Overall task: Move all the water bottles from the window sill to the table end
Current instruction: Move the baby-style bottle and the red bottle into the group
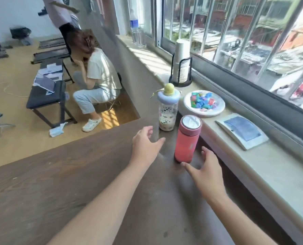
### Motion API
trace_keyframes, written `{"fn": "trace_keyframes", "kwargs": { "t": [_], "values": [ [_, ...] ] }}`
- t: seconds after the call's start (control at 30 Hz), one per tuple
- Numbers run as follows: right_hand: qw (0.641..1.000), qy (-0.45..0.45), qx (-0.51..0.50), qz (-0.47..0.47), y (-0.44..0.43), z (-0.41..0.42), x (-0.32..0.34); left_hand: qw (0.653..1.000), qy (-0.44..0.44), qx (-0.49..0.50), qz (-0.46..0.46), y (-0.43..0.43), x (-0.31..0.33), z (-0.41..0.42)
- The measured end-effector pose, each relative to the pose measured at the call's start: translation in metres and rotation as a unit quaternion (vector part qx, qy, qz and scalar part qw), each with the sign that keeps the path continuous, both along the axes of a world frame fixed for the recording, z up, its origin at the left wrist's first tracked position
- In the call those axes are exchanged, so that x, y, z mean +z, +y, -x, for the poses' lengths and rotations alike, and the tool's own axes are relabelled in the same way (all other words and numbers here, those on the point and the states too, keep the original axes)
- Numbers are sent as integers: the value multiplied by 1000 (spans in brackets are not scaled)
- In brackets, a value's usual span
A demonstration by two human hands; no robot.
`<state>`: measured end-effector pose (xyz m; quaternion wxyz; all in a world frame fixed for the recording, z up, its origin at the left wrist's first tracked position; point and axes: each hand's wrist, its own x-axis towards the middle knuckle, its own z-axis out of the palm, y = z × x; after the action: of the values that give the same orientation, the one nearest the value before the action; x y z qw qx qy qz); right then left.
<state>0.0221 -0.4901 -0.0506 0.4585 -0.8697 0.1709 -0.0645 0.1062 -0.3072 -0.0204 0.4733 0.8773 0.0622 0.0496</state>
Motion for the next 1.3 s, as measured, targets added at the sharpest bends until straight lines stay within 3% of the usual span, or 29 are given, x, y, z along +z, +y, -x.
{"fn": "trace_keyframes", "kwargs": {
  "t": [0.23,0.43,0.73,0.83,0.97,1.3],
  "values": [
    [995,-26,25,-90,-9,-32,-19,1000,21,-1,-7,-27,-24,-78],
    [995,-23,57,-78,-12,-37,-23,997,0,14,72,-43,-40,-109],
    [998,-41,34,-38,4,-41,-19,990,-58,51,119,-29,-44,-123],
    [998,-40,28,-31,21,-46,-22,979,-73,89,170,11,-37,-121],
    [998,-35,49,-28,66,-56,-22,970,-95,150,167,96,-27,-103],
    [972,-33,219,-82,271,-72,-10,920,-113,353,128,334,-29,9]
  ]
}}
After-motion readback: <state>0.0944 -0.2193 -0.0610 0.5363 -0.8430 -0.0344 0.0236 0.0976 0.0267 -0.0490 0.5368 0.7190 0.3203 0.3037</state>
